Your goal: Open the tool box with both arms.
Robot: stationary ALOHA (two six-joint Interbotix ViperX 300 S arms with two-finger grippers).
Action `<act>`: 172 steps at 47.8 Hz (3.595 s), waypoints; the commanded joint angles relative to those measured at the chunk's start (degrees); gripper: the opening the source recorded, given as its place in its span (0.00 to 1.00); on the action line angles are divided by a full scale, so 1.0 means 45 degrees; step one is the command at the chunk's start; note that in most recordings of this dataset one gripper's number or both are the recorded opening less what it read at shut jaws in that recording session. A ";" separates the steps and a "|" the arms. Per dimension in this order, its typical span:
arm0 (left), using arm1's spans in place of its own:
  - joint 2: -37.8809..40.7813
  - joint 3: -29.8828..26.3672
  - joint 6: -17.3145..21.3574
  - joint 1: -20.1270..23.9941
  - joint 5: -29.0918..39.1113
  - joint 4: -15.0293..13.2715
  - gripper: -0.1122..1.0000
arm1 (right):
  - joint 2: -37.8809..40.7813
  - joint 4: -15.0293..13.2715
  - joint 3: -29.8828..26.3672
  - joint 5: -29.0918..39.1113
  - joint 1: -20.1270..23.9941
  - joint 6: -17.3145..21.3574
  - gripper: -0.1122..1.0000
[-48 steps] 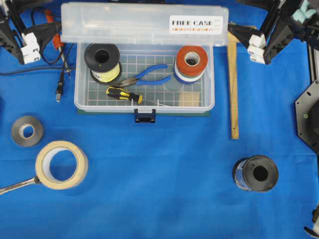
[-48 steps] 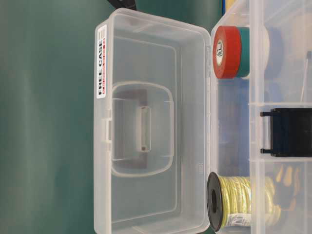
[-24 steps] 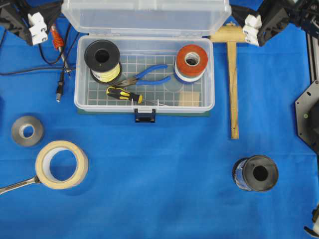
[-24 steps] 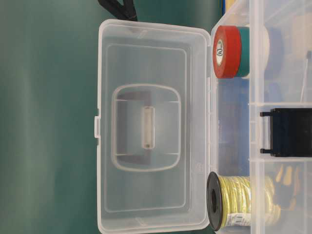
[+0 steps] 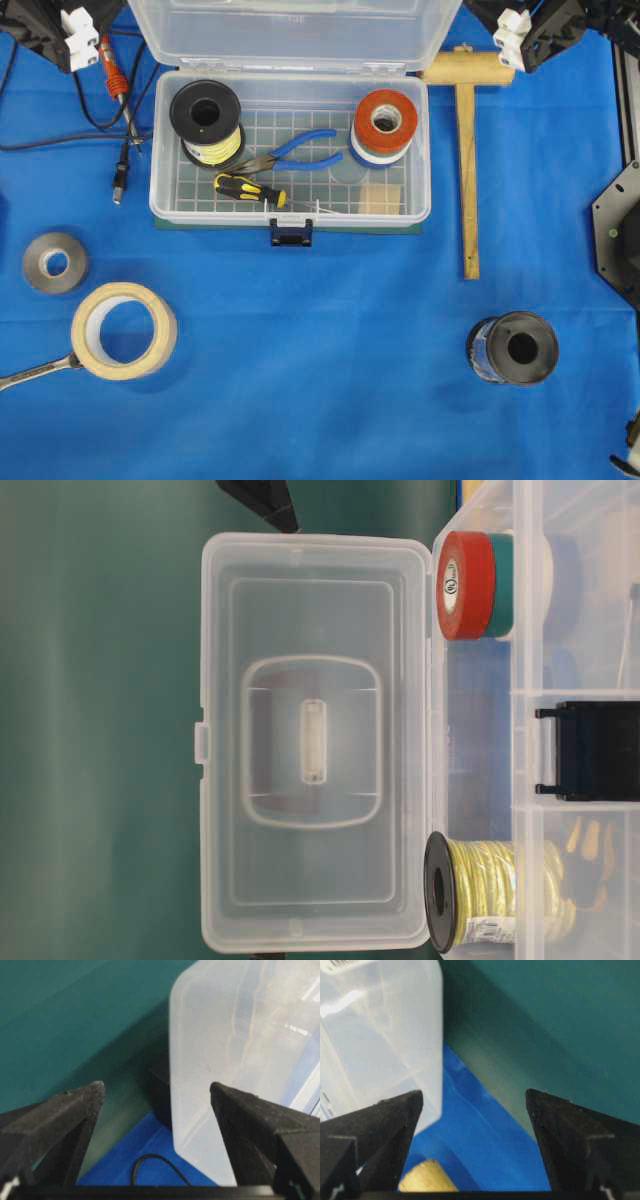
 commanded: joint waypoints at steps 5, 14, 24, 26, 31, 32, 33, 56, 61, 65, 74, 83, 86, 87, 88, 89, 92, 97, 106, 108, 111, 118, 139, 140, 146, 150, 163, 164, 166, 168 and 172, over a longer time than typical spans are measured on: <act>-0.0527 -0.0020 0.0020 0.0449 0.0313 0.0039 0.87 | -0.0371 -0.0020 -0.0098 0.0391 -0.0352 0.0020 0.85; -0.1211 0.0352 0.0020 0.0527 0.0586 0.0039 0.87 | -0.1074 -0.0039 0.0215 0.0781 -0.0547 0.0020 0.85; -0.1484 0.0469 -0.0039 0.0508 0.0898 0.0039 0.87 | -0.1582 -0.0039 0.0391 0.0957 -0.0547 0.0059 0.85; -0.1465 0.0469 -0.0039 0.0449 0.0918 0.0039 0.87 | -0.1602 -0.0039 0.0410 0.0996 -0.0566 0.0059 0.85; -0.1484 0.0469 -0.0078 0.0176 0.1016 0.0039 0.87 | -0.1582 0.0000 0.0410 0.1074 -0.0469 0.0137 0.85; -0.1504 0.0488 -0.0078 0.0098 0.1055 0.0039 0.87 | -0.1602 0.0000 0.0410 0.1113 -0.0410 0.0137 0.85; -0.1504 0.0488 -0.0098 0.0020 0.1074 0.0039 0.87 | -0.1602 0.0020 0.0410 0.1133 -0.0371 0.0156 0.85; -0.2305 0.0879 -0.0176 -0.3477 0.2246 0.0020 0.87 | -0.2363 0.0215 0.0723 0.2090 0.3457 0.0195 0.85; -0.2617 0.1035 -0.0156 -0.4629 0.2383 0.0020 0.87 | -0.2422 0.0215 0.0781 0.2246 0.4688 0.0195 0.85; -0.2773 0.1113 -0.0137 -0.5449 0.2520 0.0020 0.87 | -0.2344 0.0215 0.0801 0.2461 0.5547 0.0195 0.85; -0.2813 0.1191 -0.0117 -0.6855 0.2930 0.0020 0.87 | -0.2168 0.0215 0.0879 0.2891 0.6973 0.0195 0.85; -0.2852 0.1289 -0.0078 -0.7148 0.3145 0.0020 0.87 | -0.2227 0.0176 0.0996 0.2910 0.7266 0.0176 0.85; -0.3027 0.1348 -0.0059 -0.7148 0.3242 0.0020 0.87 | -0.2383 0.0156 0.1094 0.3008 0.7266 0.0156 0.85; -0.3105 0.1367 -0.0039 -0.7188 0.3301 0.0020 0.87 | -0.2520 0.0156 0.1133 0.3086 0.7266 0.0156 0.85; -0.3164 0.1406 -0.0039 -0.7188 0.3359 0.0020 0.87 | -0.2617 0.0156 0.1172 0.3145 0.7266 0.0156 0.85; -0.3262 0.1445 -0.0039 -0.7207 0.3418 0.0020 0.87 | -0.2695 0.0156 0.1211 0.3223 0.7285 0.0156 0.85; -0.3594 0.1621 0.0000 -0.7266 0.3613 0.0020 0.87 | -0.3047 0.0156 0.1406 0.3281 0.7285 0.0176 0.85; -0.4219 0.2109 0.0000 -0.7344 0.3633 0.0039 0.87 | -0.3770 0.0176 0.1953 0.3223 0.7305 0.0156 0.85; -0.5391 0.3066 -0.0039 -0.7402 0.3613 0.0020 0.87 | -0.5039 0.0273 0.3164 0.2578 0.7305 0.0195 0.85; -0.5586 0.3223 -0.0039 -0.7422 0.3613 0.0020 0.87 | -0.5273 0.0332 0.3438 0.2344 0.7305 0.0195 0.85; -0.5859 0.3437 -0.0020 -0.7441 0.3633 0.0020 0.87 | -0.5586 0.0488 0.3906 0.1973 0.7305 0.0195 0.85; -0.6309 0.4023 -0.0117 -0.7539 0.3613 0.0020 0.87 | -0.5918 0.0918 0.4590 0.1172 0.7344 0.0195 0.85; -0.6641 0.4687 -0.0234 -0.8145 0.2813 -0.0039 0.87 | -0.5352 0.1445 0.5605 -0.0625 0.7598 0.0195 0.85; -0.6641 0.4746 -0.0254 -0.8145 0.2734 -0.0039 0.87 | -0.5332 0.1465 0.5625 -0.0645 0.7598 0.0195 0.85; -0.6719 0.5039 -0.0469 -0.8145 0.2227 -0.0059 0.87 | -0.5332 0.1465 0.5703 -0.0645 0.7676 0.0195 0.85; -0.6777 0.5078 -0.0488 -0.8145 0.2168 -0.0059 0.87 | -0.5371 0.1465 0.5723 -0.0645 0.7676 0.0195 0.85; -0.6797 0.5078 -0.0488 -0.8145 0.2168 -0.0059 0.87 | -0.5391 0.1465 0.5723 -0.0645 0.7676 0.0195 0.85; -0.6797 0.5078 -0.0488 -0.8145 0.2168 -0.0059 0.87 | -0.5391 0.1465 0.5723 -0.0645 0.7676 0.0195 0.85; -0.6797 0.5078 -0.0488 -0.8145 0.2168 -0.0059 0.87 | -0.5391 0.1465 0.5723 -0.0645 0.7676 0.0195 0.85; -0.6777 0.5078 -0.0488 -0.8145 0.2168 -0.0059 0.87 | -0.5391 0.1465 0.5723 -0.0645 0.7676 0.0195 0.85; -0.6797 0.5078 -0.0488 -0.8145 0.2168 -0.0059 0.87 | -0.5391 0.1465 0.5723 -0.0645 0.7676 0.0195 0.85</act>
